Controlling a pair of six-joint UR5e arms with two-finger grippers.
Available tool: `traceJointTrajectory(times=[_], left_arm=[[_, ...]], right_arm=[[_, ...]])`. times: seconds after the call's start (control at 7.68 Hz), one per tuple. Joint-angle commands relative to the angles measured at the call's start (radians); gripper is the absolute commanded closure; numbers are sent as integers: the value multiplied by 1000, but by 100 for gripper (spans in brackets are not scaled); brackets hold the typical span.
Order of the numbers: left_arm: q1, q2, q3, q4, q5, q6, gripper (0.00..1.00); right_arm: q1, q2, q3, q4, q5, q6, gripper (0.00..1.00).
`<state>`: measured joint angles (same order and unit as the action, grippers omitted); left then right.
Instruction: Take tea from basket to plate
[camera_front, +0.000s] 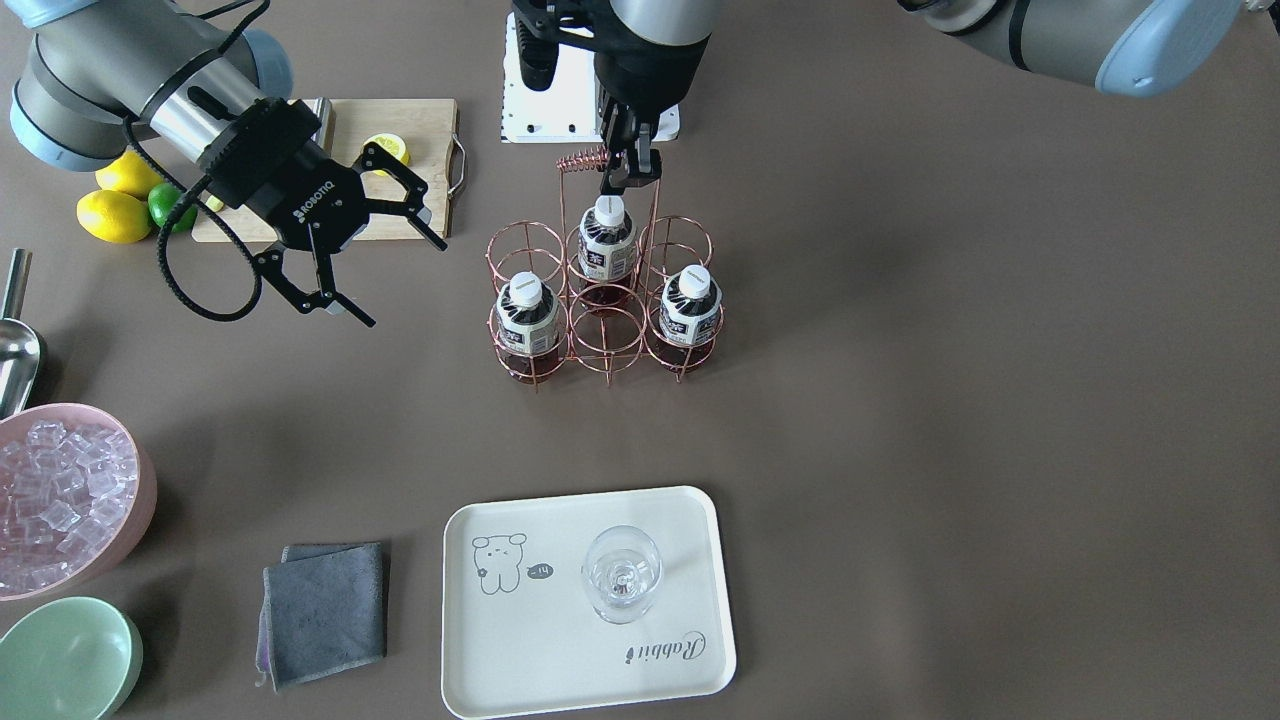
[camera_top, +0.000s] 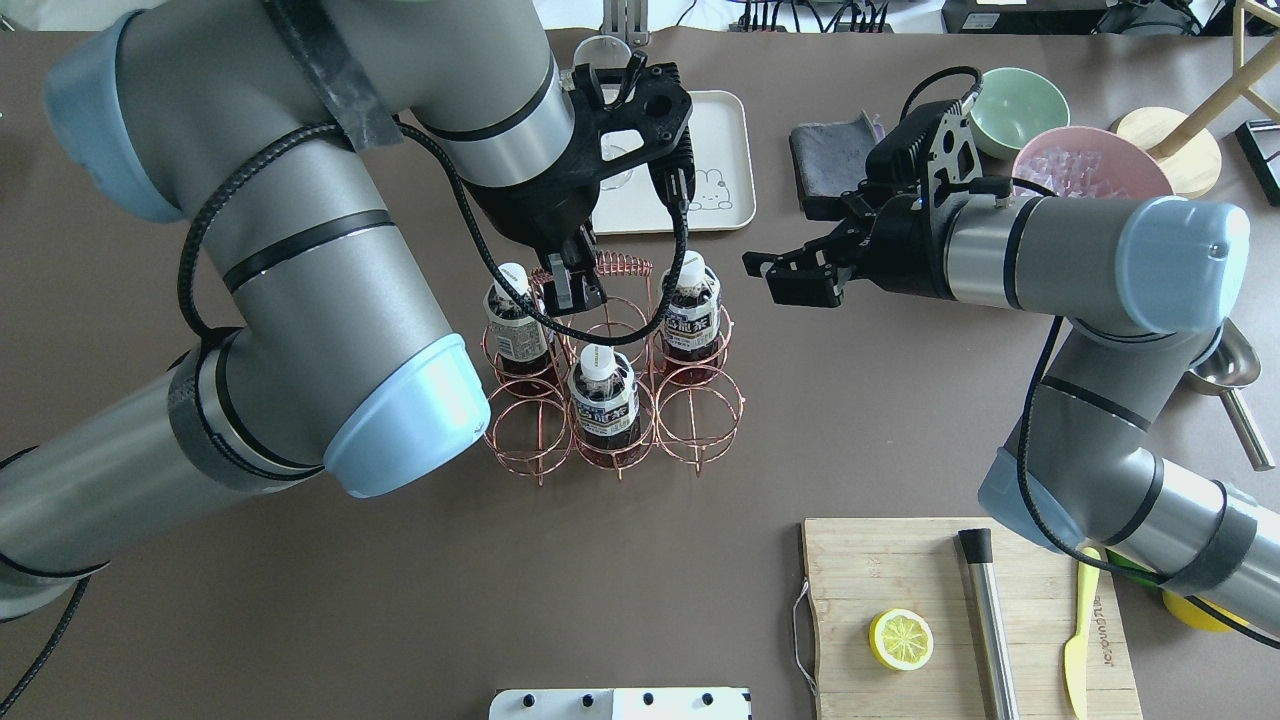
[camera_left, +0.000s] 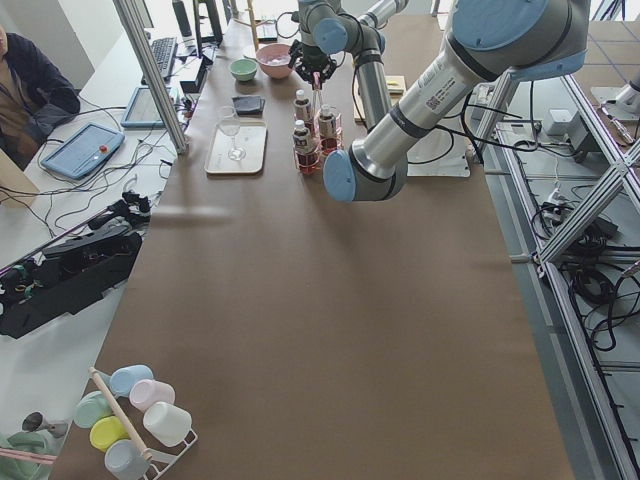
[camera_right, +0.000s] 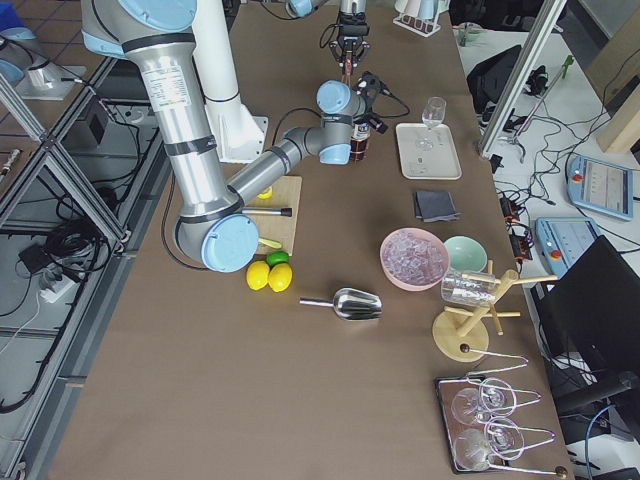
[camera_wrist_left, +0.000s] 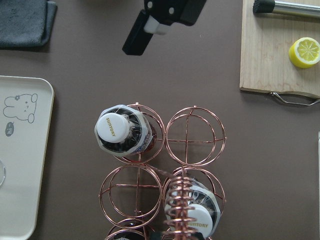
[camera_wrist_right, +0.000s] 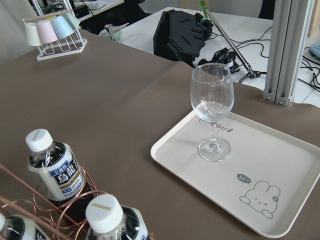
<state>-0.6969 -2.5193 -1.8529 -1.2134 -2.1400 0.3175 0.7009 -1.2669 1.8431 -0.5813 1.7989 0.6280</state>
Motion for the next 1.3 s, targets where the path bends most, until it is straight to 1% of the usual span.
traceJointTrajectory(times=[0.0,0.26,0.39,0.65,1.04,1.17], left_arm=[[0,0,0,0,0,0,100],[-1,2,0,0,0,2,100],[-1,2,0,0,0,0,100],[-1,2,0,0,0,0,100],[-1,2,1,0,0,0,100],[-1,2,1,0,0,2,100]], right_arm=[[-105,12,-1,46,-145,7,0],[-167,11,-2,44,-222,4,0],[-182,12,-4,41,-237,4,0],[-185,23,-13,35,-240,-7,0],[-153,118,-119,38,-247,-25,0],[-140,119,-123,40,-245,-34,1]])
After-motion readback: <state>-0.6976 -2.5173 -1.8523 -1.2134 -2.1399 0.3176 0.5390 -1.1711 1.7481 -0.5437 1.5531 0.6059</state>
